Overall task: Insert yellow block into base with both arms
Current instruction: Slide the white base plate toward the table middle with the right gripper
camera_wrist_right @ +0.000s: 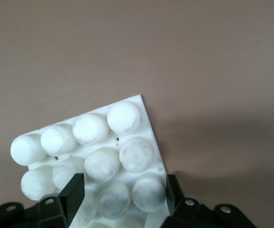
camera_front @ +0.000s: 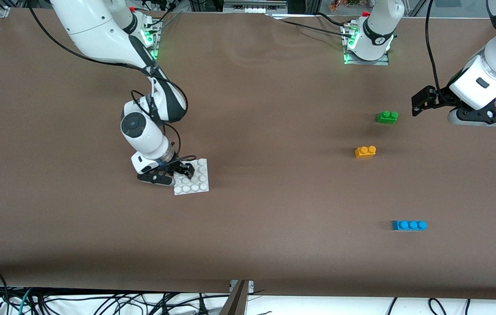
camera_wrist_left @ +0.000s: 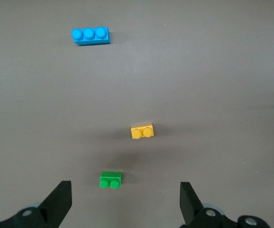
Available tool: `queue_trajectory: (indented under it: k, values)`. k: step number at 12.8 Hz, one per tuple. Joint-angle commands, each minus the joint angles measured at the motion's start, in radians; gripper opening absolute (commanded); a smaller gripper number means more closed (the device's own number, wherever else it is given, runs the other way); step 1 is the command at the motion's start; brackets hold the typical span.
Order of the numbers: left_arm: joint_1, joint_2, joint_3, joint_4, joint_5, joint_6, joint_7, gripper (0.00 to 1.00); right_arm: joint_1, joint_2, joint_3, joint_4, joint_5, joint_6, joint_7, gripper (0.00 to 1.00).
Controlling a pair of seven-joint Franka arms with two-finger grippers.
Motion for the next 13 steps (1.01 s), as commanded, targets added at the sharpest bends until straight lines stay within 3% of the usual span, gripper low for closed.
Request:
queue_trajectory:
  k: [1,13]
  values:
    - [0.0,0.006,-0.001,0.024,0.024,-0.021,-0.007,1.0,0.068,0.059,-0.027,0.06,0.012,0.021,0.076,0.77]
    - [0.0,0.007,-0.006,0.024,0.024,-0.018,-0.007,1.0,0.323,0.165,-0.111,0.238,0.01,0.016,0.392,0.77]
